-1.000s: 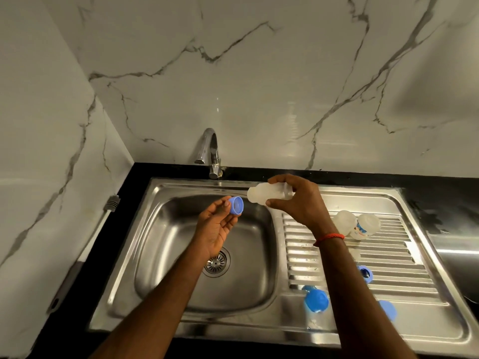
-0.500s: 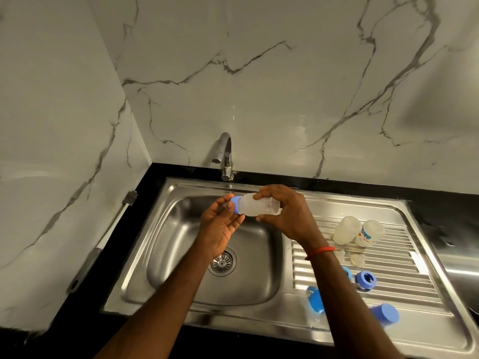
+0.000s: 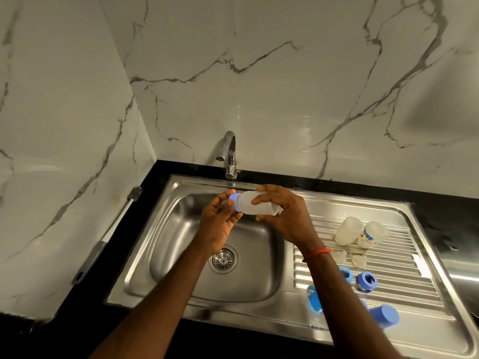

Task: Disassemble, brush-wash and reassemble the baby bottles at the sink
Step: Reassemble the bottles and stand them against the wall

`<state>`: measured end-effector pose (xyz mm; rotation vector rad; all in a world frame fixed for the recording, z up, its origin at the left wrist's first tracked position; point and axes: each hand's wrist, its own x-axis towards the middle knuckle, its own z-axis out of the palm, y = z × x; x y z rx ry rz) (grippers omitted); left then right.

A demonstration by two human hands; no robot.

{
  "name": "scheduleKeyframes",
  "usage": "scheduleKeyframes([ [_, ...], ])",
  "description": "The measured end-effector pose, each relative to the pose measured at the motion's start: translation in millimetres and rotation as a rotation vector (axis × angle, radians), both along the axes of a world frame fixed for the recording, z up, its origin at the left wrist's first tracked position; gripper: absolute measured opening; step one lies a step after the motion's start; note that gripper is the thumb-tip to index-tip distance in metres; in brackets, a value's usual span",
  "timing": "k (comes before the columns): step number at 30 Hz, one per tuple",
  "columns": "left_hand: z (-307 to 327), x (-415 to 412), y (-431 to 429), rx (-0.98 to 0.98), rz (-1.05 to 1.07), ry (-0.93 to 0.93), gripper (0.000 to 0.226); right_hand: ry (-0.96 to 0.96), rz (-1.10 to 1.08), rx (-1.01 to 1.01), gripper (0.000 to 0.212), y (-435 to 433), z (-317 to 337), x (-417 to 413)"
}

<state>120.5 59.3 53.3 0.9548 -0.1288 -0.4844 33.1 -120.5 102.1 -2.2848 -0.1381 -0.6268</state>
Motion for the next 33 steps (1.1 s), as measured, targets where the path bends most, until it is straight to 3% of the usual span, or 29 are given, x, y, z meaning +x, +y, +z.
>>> scheduleKeyframes([
  [6, -1.0, 1.5, 9.3, 0.003, -0.027, -0.038, 0.095, 0.042, 0.020, 0.010, 0.045, 6.1, 0.8, 0.4],
  [12, 2.4, -1.5, 13.0, -0.042, -0.046, -0.062, 0.083, 0.370, -0.107, 0.359, 0.022, 28.0, 16.6, -2.3],
  [16, 7.2, -0.7, 16.6, -0.080, -0.066, -0.050, 0.080, 0.517, -0.127, 0.447, 0.042, 31.7, 15.3, -1.5],
  [19, 11.0, -2.2, 13.8, -0.112, 0.019, 0.017, 0.077, 0.461, -0.140, 0.481, 0.045, 33.9, 11.7, 0.0],
  [21, 15.3, -3.9, 10.5, -0.098, 0.091, 0.100, 0.053, 0.378, -0.127, 0.433, 0.041, 37.9, 7.4, 0.5],
  [23, 19.6, -5.2, 9.0, -0.077, 0.094, 0.161, 0.035, 0.280, -0.108, 0.323, 0.051, 39.2, 1.4, 0.4],
  [26, 22.3, -4.8, 10.9, -0.074, 0.079, 0.162, 0.028, 0.118, -0.122, 0.071, 0.065, 37.9, -8.7, -0.6],
  [28, 22.1, -2.4, 12.8, -0.082, 0.063, 0.127, 0.034, 0.112, -0.144, 0.027, 0.060, 42.3, -7.6, -4.0],
  [30, 22.4, 0.3, 14.9, -0.106, 0.012, 0.083, 0.054, 0.212, -0.145, 0.222, 0.046, 53.2, 2.6, -7.8],
  [33, 19.5, 5.3, 18.8, -0.128, -0.104, 0.022, 0.082, 0.437, -0.087, 0.812, 0.044, 58.2, 12.7, -9.3],
])
